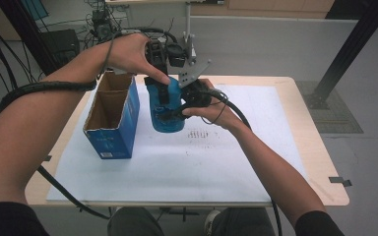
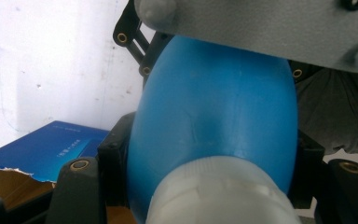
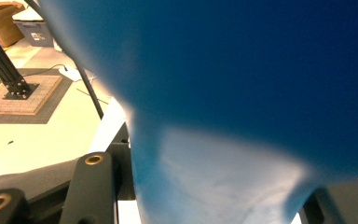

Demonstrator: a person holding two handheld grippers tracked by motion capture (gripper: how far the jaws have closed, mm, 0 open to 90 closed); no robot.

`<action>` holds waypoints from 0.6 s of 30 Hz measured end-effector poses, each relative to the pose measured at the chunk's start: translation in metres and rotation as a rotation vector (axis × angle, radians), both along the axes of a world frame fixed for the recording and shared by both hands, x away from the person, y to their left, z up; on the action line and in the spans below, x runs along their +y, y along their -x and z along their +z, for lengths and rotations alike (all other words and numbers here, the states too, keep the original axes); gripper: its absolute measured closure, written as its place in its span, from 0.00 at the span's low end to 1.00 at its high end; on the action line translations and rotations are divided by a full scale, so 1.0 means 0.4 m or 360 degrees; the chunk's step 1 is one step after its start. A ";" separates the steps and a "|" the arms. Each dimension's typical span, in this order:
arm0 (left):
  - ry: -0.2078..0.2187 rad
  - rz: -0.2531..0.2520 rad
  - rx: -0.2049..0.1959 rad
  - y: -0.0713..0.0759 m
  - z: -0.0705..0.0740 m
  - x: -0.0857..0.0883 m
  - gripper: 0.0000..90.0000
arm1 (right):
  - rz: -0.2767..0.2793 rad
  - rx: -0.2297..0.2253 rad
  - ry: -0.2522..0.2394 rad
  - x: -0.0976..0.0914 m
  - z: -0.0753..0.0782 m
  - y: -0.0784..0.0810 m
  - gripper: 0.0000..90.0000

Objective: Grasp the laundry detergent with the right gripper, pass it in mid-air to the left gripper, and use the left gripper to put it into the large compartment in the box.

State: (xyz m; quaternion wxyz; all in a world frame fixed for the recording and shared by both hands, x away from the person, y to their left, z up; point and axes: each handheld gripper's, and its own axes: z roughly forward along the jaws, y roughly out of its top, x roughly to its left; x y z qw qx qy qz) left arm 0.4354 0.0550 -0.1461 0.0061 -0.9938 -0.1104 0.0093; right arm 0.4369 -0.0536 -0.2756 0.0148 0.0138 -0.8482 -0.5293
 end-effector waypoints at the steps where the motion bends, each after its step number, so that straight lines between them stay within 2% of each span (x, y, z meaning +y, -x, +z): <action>1: 0.0000 0.0000 0.0000 0.000 0.000 0.000 0.40 | 0.0000 0.0000 0.0000 0.000 0.000 0.000 0.48; 15: -0.0005 -0.0002 -0.0010 0.000 -0.004 -0.001 0.40 | -0.0003 0.0005 0.0001 0.001 -0.005 -0.002 0.48; 17: -0.0010 0.0001 0.0002 0.000 -0.006 -0.001 0.40 | -0.0006 -0.0012 0.0002 0.001 -0.006 -0.004 0.48; 18: -0.0018 0.0002 0.0010 0.000 -0.007 -0.002 0.40 | 0.0006 0.0007 0.0004 0.002 -0.006 -0.001 0.48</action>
